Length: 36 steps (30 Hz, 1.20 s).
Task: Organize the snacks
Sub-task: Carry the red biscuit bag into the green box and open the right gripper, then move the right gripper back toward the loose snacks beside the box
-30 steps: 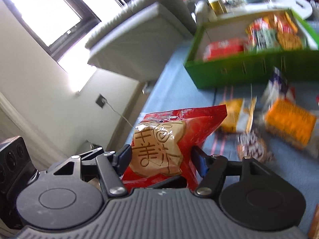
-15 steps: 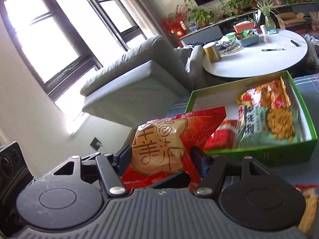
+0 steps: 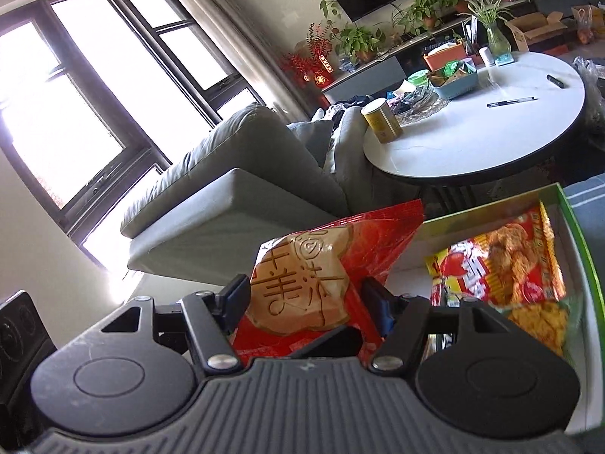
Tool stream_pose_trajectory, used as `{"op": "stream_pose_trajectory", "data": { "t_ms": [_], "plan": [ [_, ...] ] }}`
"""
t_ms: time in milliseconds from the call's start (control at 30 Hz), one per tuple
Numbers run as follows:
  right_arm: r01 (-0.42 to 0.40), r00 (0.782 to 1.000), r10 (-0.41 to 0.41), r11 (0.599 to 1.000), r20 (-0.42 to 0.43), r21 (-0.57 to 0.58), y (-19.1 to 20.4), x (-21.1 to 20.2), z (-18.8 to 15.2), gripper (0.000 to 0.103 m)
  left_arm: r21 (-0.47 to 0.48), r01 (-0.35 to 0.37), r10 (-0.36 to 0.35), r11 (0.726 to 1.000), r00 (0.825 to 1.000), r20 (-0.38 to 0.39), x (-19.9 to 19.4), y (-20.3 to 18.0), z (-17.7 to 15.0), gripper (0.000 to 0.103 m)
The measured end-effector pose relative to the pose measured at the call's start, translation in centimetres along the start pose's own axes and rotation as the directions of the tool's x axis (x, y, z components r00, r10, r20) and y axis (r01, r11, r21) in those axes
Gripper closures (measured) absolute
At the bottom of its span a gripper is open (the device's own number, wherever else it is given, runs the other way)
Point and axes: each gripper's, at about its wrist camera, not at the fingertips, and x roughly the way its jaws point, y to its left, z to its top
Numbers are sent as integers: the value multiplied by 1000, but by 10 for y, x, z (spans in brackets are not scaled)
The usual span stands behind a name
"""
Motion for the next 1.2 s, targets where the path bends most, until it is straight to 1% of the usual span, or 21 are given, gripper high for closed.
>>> {"op": "stream_pose_trajectory", "data": {
  "t_ms": [233,300,333,433,533,633,767,867,1067,1200],
  "plan": [
    [-4,999,5,1000,-34,30,-20,39,7,41,-29,-26,26,999,1000,-17,35,23,-11,37],
    [-14,999,15,999,-32,31,-23,45,8,41,-31,-53,52,998,998,-34,46,28,-14,38],
    [-17,999,18,1000,-27,26,-24,47,8,41,-25,-63,63,998,998,-30,48,30,-16,39],
    [45,999,-44,999,-19,9,-26,45,9,41,-20,-101,100,995,994,-33,48,33,-22,39],
    [42,999,-42,999,-5,1,-28,28,10,41,-12,-101,100,995,995,-22,36,32,-24,39],
    [56,998,-56,998,14,-13,-26,9,11,41,-5,-128,128,992,992,-16,24,26,-22,39],
    [70,997,-69,997,25,-29,-19,-20,8,41,-24,-135,135,991,991,-10,4,20,-19,38],
    [71,997,-69,996,33,-51,-13,-41,3,41,-46,-123,123,991,992,-6,-15,13,-20,34],
    [79,996,-73,992,57,-100,-4,-81,-11,41,-38,-115,115,993,993,-17,-45,-4,-30,34],
    [84,994,-74,989,78,-121,0,-106,-22,41,-34,-103,102,994,994,-24,-63,-15,-43,33]
  ]
}}
